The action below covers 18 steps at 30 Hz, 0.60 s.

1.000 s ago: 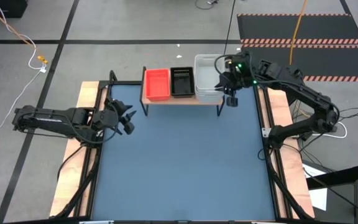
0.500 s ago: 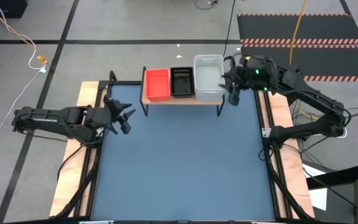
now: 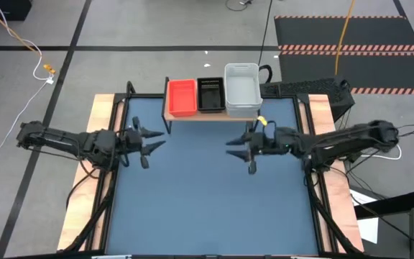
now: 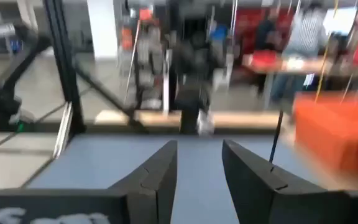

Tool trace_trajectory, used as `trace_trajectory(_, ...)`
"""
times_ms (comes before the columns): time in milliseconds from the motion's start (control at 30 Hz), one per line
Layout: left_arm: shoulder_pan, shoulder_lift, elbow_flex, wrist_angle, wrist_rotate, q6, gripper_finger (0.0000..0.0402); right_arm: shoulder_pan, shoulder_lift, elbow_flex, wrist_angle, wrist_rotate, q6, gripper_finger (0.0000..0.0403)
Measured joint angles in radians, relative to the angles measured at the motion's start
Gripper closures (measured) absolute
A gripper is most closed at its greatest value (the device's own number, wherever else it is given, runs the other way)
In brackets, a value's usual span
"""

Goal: Stack baskets on shelf by color
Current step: Return to Home Position

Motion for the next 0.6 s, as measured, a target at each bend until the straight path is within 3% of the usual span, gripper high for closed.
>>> trace_trajectory(233,0.005,-0.068,-0.001,-0.122,-0.01,-0.104,0.0261,0.017,-0.148,-0.084,-0.226,-0.002,-0.002,0.0306)
trace_trajectory(367,0.005,-0.136,-0.014,-0.143,-0.012,-0.092,0.0261,0.017,-0.315,-0.111,-0.344,-0.097,-0.014,0.0317)
trace_trajectory(467,0.007,-0.202,-0.074,-0.139,-0.032,-0.081,0.0261,0.017,-0.44,-0.18,-0.339,-0.153,0.009,0.0321)
trace_trajectory(600,0.015,-0.292,-0.17,-0.102,-0.066,-0.086,0.0261,0.017,-0.594,-0.31,-0.3,-0.151,0.074,0.0323)
